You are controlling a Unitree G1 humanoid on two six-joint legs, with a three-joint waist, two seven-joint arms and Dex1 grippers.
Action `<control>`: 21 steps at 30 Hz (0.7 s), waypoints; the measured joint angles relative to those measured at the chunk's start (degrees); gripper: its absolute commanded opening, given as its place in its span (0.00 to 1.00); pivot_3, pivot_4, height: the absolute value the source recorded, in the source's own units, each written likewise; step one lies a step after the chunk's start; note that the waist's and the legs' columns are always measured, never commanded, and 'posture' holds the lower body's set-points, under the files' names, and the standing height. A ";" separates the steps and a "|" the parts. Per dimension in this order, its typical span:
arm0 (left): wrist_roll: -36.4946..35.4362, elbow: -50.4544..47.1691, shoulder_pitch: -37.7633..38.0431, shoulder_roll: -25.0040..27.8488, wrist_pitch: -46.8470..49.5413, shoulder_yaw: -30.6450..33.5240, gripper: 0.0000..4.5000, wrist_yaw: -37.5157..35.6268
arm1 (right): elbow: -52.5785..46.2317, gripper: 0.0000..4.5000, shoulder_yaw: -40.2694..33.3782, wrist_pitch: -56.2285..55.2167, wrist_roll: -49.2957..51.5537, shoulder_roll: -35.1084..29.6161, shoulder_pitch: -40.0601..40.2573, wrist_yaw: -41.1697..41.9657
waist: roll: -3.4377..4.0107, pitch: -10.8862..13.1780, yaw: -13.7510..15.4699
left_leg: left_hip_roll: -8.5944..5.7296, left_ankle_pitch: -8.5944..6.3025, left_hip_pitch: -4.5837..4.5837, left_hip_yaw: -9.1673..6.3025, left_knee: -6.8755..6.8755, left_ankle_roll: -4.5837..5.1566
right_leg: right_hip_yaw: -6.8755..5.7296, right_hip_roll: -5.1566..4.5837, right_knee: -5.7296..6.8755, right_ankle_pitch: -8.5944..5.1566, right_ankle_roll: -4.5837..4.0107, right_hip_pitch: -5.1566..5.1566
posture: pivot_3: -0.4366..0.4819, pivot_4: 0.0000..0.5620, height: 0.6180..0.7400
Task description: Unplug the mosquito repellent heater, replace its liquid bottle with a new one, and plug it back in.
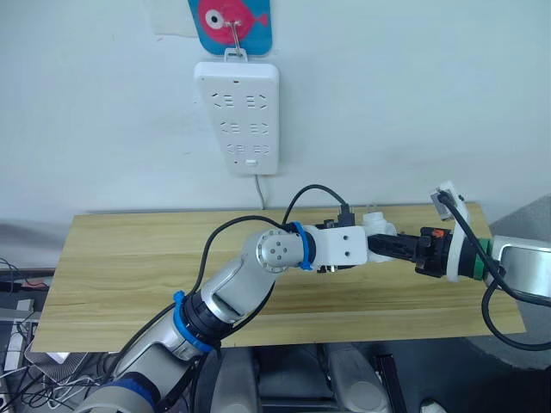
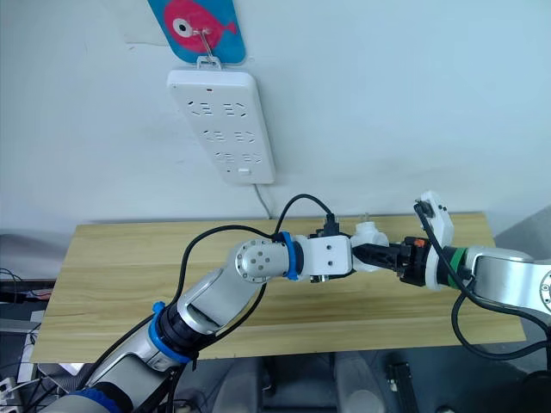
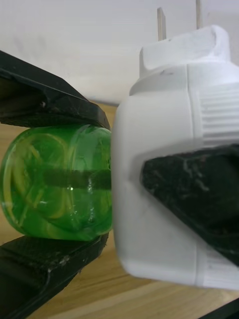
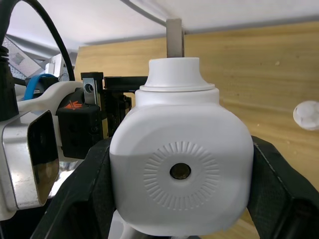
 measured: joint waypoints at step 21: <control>-22.11 4.92 10.04 -13.49 -0.02 14.64 0.50 1.20 | -25.28 0.99 5.85 -17.51 -49.36 28.44 9.19 -8.22 | 0.20 -0.21 -2.04 | -0.02 0.07 0.05 -0.04 0.03 -0.12 | -0.01 -0.01 0.14 -0.01 0.01 -0.02 | 0.05 0.55 1.00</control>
